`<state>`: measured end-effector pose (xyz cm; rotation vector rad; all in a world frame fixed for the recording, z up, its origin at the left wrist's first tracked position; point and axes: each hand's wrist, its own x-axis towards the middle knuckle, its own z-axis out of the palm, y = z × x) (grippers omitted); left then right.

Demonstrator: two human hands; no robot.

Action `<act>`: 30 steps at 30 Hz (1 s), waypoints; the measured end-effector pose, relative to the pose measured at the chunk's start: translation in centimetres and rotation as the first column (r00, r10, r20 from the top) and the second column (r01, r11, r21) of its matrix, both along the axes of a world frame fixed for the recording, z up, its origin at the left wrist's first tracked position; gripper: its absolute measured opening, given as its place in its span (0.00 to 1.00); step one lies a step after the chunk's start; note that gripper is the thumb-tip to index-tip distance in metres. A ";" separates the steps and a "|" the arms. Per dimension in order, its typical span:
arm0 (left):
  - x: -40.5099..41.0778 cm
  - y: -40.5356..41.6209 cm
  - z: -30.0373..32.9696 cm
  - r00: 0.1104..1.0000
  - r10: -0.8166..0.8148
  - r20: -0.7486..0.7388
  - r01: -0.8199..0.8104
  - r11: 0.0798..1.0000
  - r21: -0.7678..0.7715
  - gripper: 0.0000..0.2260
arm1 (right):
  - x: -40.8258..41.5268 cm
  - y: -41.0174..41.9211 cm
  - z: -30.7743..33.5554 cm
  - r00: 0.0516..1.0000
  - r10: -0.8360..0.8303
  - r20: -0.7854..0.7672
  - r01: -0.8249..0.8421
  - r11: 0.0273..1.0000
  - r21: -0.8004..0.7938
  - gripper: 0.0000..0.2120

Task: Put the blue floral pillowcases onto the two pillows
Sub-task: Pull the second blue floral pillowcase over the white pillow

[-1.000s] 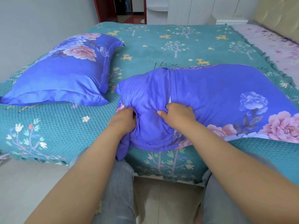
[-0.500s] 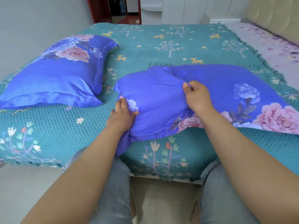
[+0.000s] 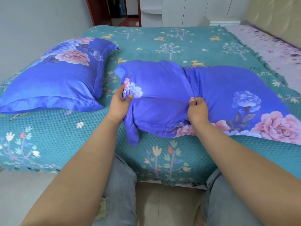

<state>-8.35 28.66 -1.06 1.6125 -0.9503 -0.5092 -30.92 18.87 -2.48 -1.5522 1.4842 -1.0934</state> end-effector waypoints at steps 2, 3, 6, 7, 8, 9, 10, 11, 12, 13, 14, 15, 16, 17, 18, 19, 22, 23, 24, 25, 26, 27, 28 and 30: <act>1.3 -0.5 -0.8 0.987 0.048 0.156 -0.069 0.989 0.131 0.18 | 0.4 0.4 -0.2 0.998 0.014 0.055 -0.013 1.000 -0.029 0.06; 2.1 -0.5 -1.3 0.977 0.078 0.197 -0.121 0.968 0.219 0.18 | 0.7 0.6 -0.2 0.996 0.061 0.064 -0.059 0.998 -0.033 0.05; 4.3 -0.1 -2.3 0.959 0.223 0.173 -0.278 0.848 0.451 0.23 | 1.2 0.6 0.2 0.983 0.184 -0.024 -0.184 0.983 -0.014 0.10; 4.6 0.0 -2.3 0.952 0.240 0.189 -0.304 0.819 0.488 0.26 | 1.2 0.5 0.4 0.977 0.209 -0.052 -0.210 0.978 -0.012 0.13; 4.5 0.0 -2.1 0.942 0.247 0.226 -0.329 0.801 0.500 0.29 | 1.3 0.4 0.7 0.973 0.224 -0.063 -0.225 0.974 -0.007 0.16; 4.0 0.0 -1.7 0.922 0.248 0.297 -0.369 0.794 0.483 0.29 | 1.3 0.4 1.0 0.970 0.231 -0.073 -0.232 0.973 -0.007 0.17; 3.5 -0.1 -1.4 0.888 0.254 0.384 -0.417 0.797 0.438 0.29 | 1.3 0.3 1.3 0.967 0.239 -0.092 -0.241 0.971 -0.010 0.16; 2.9 -0.2 -0.9 0.848 0.261 0.461 -0.451 0.812 0.370 0.27 | 1.4 0.3 1.6 0.960 0.249 -0.126 -0.252 0.967 -0.016 0.14; 2.5 -0.5 -0.4 0.826 0.269 0.496 -0.455 0.838 0.303 0.26 | 1.6 0.4 1.8 0.952 0.249 -0.176 -0.258 0.966 -0.027 0.11; 2.2 -1.0 -0.1 0.834 0.252 0.492 -0.421 0.866 0.270 0.24 | 1.8 0.4 2.1 0.944 0.228 -0.237 -0.247 0.968 -0.052 0.09; 2.1 -1.4 -0.1 0.859 0.209 0.468 -0.367 0.887 0.279 0.23 | 2.0 0.5 2.4 0.936 0.177 -0.304 -0.222 0.968 -0.120 0.11; 2.1 -1.9 -0.2 0.881 0.149 0.450 -0.313 0.896 0.316 0.21 | 2.3 0.5 2.6 0.926 0.108 -0.362 -0.207 0.947 -0.247 0.16; 2.1 -2.1 -0.3 0.891 0.093 0.445 -0.274 0.891 0.362 0.19 | 2.8 0.6 2.9 0.911 0.059 -0.409 -0.231 0.893 -0.385 0.22; 2.2 -2.2 -0.4 0.891 0.059 0.451 -0.255 0.886 0.387 0.17 | 3.4 0.7 3.5 0.889 0.053 -0.454 -0.300 0.818 -0.491 0.25; 2.4 -2.3 -0.4 0.885 0.049 0.462 -0.251 0.887 0.387 0.15 | 4.4 0.7 4.1 0.854 0.094 -0.511 -0.402 0.743 -0.535 0.25; 2.5 -2.1 -0.2 0.880 0.050 0.473 -0.252 0.892 0.374 0.12 | 5.3 0.6 4.6 0.796 0.158 -0.585 -0.518 0.679 -0.521 0.25; 3.8 -1.5 -0.1 0.880 0.069 0.470 -0.265 0.892 0.366 0.10 | 8.4 0.5 5.3 0.540 0.356 -0.763 -0.754 0.608 -0.250 0.26; 4.2 -1.1 0.0 0.885 0.070 0.460 -0.268 0.885 0.380 0.14 | 9.2 0.3 5.1 0.465 0.418 -0.780 -0.779 0.611 -0.138 0.27; 4.4 -0.8 0.0 0.895 0.069 0.442 -0.262 0.881 0.394 0.16 | 9.6 0.2 4.6 0.408 0.471 -0.782 -0.790 0.612 -0.043 0.29; 4.6 -0.5 0.0 0.906 0.067 0.417 -0.249 0.882 0.400 0.16 | 9.8 0.1 4.0 0.379 0.507 -0.774 -0.792 0.610 0.012 0.30; 4.8 -0.4 0.0 0.912 0.068 0.405 -0.240 0.889 0.391 0.16 | 9.6 0.1 3.4 0.370 0.525 -0.766 -0.793 0.608 0.034 0.31; 5.0 -0.4 0.1 0.905 0.080 0.418 -0.250 0.895 0.370 0.14 | 9.4 0.1 2.8 0.367 0.538 -0.759 -0.795 0.605 0.045 0.31; 5.2 -0.4 0.3 0.885 0.104 0.455 -0.280 0.898 0.340 0.11 | 9.0 0.1 2.4 0.358 0.545 -0.759 -0.797 0.601 0.056 0.32; 5.4 -0.5 0.7 0.831 0.151 0.536 -0.348 0.892 0.289 0.07 | 8.7 0.4 2.0 0.322 0.543 -0.776 -0.805 0.588 0.078 0.33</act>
